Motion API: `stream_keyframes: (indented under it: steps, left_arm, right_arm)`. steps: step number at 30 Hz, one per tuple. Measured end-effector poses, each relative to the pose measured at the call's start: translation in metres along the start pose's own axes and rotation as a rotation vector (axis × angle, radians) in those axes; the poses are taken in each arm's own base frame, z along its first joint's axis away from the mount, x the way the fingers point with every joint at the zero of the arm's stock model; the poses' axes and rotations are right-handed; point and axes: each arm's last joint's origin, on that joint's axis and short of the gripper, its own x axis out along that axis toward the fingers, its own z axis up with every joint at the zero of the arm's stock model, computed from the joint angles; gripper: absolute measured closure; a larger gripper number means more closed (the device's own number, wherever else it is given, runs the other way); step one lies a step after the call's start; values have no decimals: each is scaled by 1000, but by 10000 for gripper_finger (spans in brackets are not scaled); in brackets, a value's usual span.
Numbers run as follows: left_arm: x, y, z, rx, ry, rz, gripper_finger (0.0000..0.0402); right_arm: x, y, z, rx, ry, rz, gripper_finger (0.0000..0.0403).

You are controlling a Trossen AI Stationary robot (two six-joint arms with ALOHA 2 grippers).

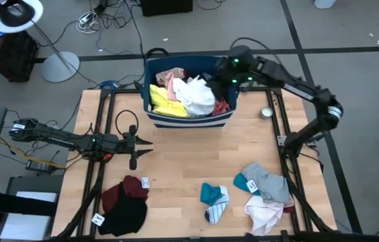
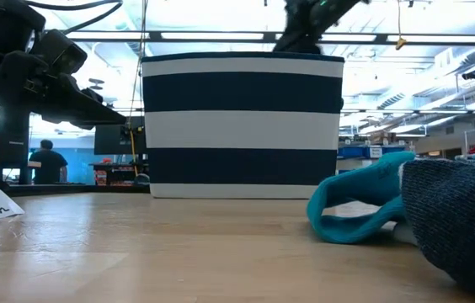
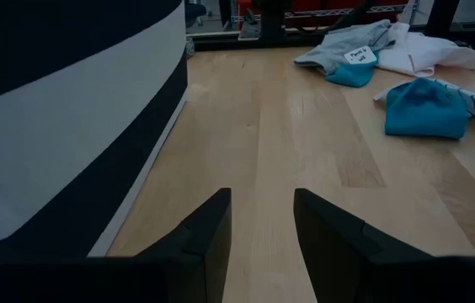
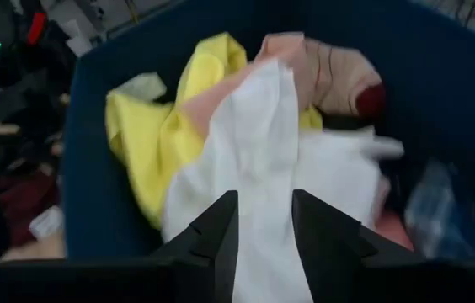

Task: Sort clothes
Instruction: Put the blue sock into the blue laundry bin

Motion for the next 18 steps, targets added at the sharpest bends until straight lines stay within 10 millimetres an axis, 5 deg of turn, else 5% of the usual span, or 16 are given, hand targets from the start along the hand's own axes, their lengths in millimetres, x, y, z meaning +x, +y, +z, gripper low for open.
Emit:
stream_keyframes:
  steps: [8,18]
  left_arm:
    - [0,0,0,-1,-1,0,265]
    - [0,0,0,-1,0,0,265]
  right_arm:
    - [-62,24,-33,34,134,-33,291]
    - [-105,58,-118,132,142,-75,291]
